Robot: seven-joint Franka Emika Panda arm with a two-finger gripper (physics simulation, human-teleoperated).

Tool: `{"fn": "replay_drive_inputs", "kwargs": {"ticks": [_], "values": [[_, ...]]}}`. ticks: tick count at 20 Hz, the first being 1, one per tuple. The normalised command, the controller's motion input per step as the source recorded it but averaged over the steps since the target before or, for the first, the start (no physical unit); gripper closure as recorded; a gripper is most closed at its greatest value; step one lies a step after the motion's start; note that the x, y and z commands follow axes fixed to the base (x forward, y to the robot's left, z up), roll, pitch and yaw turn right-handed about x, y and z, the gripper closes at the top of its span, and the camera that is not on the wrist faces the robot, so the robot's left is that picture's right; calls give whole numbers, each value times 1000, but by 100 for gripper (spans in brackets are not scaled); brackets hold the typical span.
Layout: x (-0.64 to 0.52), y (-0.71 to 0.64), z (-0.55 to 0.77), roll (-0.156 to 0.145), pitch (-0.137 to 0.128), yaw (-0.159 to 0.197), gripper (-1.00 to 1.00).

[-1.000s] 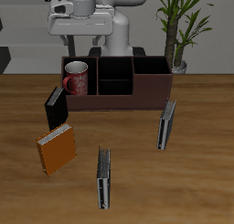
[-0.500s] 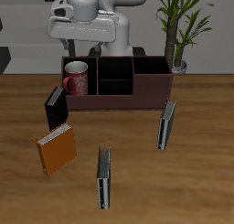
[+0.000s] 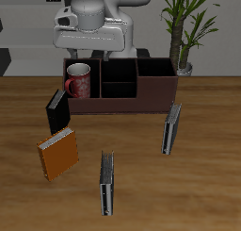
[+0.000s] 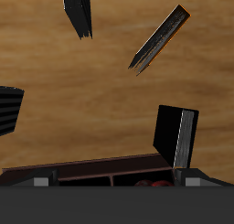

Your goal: Place the red mug into the back desk caddy's left compartment and place the orange book into the back desk caddy's front compartment

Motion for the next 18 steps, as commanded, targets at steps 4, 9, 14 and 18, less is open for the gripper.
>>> {"fn": "replay_drive_inputs", "kwargs": {"ticks": [4, 9, 14, 18], "values": [[249, 88, -46, -18, 8, -55, -100], [391, -116, 88, -3, -7, -93, -100], [316, -290, 64, -71, -25, -40, -100], [395, -367, 22, -71, -5, -38, -100]]}}
